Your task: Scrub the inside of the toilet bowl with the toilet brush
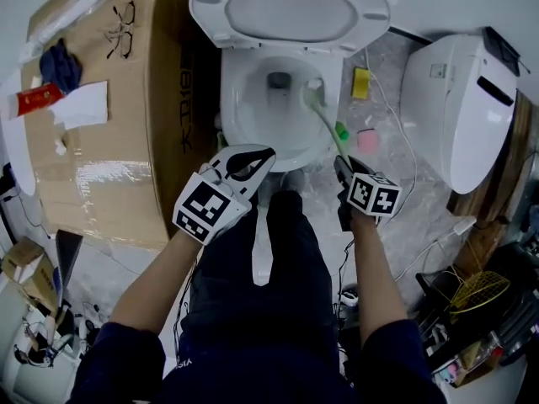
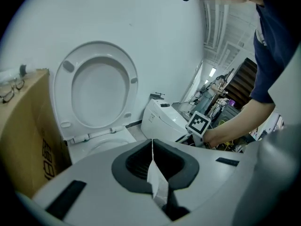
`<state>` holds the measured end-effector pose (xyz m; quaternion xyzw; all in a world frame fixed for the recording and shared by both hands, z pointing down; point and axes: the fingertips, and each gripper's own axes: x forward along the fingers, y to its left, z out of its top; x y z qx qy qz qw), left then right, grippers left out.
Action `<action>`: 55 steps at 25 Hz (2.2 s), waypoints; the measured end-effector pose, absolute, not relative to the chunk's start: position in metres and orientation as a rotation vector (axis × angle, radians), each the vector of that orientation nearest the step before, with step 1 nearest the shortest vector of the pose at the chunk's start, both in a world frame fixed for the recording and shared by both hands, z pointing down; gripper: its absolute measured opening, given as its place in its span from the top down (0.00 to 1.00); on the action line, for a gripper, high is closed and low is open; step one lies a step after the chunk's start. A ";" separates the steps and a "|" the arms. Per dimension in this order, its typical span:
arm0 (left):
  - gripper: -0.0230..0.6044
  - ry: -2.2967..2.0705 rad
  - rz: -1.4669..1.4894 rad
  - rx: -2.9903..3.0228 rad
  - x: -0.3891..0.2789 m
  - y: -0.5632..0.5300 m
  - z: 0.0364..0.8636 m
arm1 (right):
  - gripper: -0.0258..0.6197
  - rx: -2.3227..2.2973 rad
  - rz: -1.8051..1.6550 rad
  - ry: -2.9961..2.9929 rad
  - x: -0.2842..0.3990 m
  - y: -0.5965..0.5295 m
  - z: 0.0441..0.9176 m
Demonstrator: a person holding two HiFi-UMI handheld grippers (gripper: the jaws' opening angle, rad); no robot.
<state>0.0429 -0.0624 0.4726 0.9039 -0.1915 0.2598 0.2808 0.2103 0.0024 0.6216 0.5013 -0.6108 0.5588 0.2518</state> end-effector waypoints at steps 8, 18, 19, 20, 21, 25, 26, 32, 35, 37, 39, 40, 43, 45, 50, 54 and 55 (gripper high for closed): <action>0.91 -0.580 0.705 2.496 0.029 -0.075 0.416 | 0.83 1.351 1.386 -1.864 0.193 -0.023 0.536; 0.91 -0.664 0.667 2.587 0.015 -0.078 0.324 | 0.83 1.382 1.274 -2.058 0.182 -0.032 0.419; 0.91 -0.673 0.662 2.596 0.014 -0.077 0.315 | 0.83 1.384 1.266 -2.074 0.181 -0.032 0.409; 0.91 -0.682 0.657 2.606 0.012 -0.077 0.306 | 0.83 1.386 1.255 -2.091 0.180 -0.032 0.399; 0.91 -0.692 0.652 2.615 0.010 -0.076 0.298 | 0.83 1.389 1.244 -2.108 0.179 -0.031 0.389; 0.91 -0.727 0.627 2.645 0.003 -0.072 0.267 | 0.83 1.401 1.199 -2.177 0.174 -0.030 0.351; 0.91 -0.735 0.618 2.649 0.002 -0.070 0.260 | 0.83 1.404 1.190 -2.195 0.173 -0.030 0.341; 0.91 -0.775 0.558 2.669 -0.003 -0.060 0.220 | 0.83 1.405 1.117 -2.301 0.163 -0.032 0.288; 0.91 -0.790 0.531 2.694 -0.003 -0.056 0.200 | 0.83 1.399 1.076 -2.350 0.159 -0.034 0.262; 0.91 -0.799 0.508 2.708 -0.003 -0.053 0.187 | 0.83 1.394 1.040 -2.382 0.157 -0.034 0.245; 0.91 -0.809 0.487 2.717 -0.004 -0.050 0.175 | 0.83 1.390 1.008 -2.413 0.155 -0.034 0.228; 0.91 -0.815 0.477 2.722 -0.003 -0.049 0.170 | 0.83 1.388 0.994 -2.428 0.154 -0.034 0.220; 0.91 -0.833 0.453 2.735 -0.004 -0.046 0.156 | 0.83 1.381 0.958 -2.470 0.150 -0.034 0.198; 0.91 -0.841 0.445 2.744 -0.003 -0.045 0.149 | 0.83 1.377 0.941 -2.493 0.148 -0.034 0.186; 0.91 -0.863 0.416 2.770 0.000 -0.046 0.129 | 0.83 1.368 0.905 -2.536 0.147 -0.032 0.164; 0.91 -0.875 0.394 2.789 0.002 -0.044 0.115 | 0.83 1.349 0.874 -2.563 0.145 -0.028 0.149; 0.91 -0.879 0.388 2.791 0.002 -0.044 0.112 | 0.83 1.343 0.863 -2.569 0.144 -0.028 0.146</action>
